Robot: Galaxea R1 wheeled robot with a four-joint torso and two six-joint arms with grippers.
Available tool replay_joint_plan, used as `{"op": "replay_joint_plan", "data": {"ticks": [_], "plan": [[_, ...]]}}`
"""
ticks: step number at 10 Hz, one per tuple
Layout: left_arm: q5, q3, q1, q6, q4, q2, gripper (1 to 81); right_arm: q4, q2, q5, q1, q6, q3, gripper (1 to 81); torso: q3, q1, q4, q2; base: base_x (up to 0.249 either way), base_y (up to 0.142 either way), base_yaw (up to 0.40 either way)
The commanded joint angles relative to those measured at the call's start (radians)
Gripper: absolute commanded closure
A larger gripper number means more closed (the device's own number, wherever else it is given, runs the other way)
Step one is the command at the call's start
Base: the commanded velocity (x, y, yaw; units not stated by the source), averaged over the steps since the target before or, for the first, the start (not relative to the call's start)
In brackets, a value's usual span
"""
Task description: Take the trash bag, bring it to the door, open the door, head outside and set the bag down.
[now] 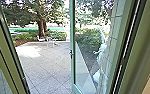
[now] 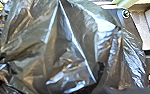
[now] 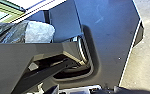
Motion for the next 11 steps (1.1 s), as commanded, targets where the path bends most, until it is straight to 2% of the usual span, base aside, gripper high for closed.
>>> {"op": "replay_joint_plan", "data": {"ticks": [1,11], "plan": [[0.049,0.004,-0.04,0.003,0.012,0.0,81.1,-0.009,0.017,-0.058,0.04,-0.007,0.008,1.0,0.0,0.0,0.0,0.0,0.0,0.0,0.0],[0.049,0.004,-0.04,0.003,0.011,-0.002,81.1,-0.009,0.017,-0.045,0.039,-0.007,0.008,1.0,0.0,-0.001,0.0,0.0,0.068,0.0,0.0]]}}
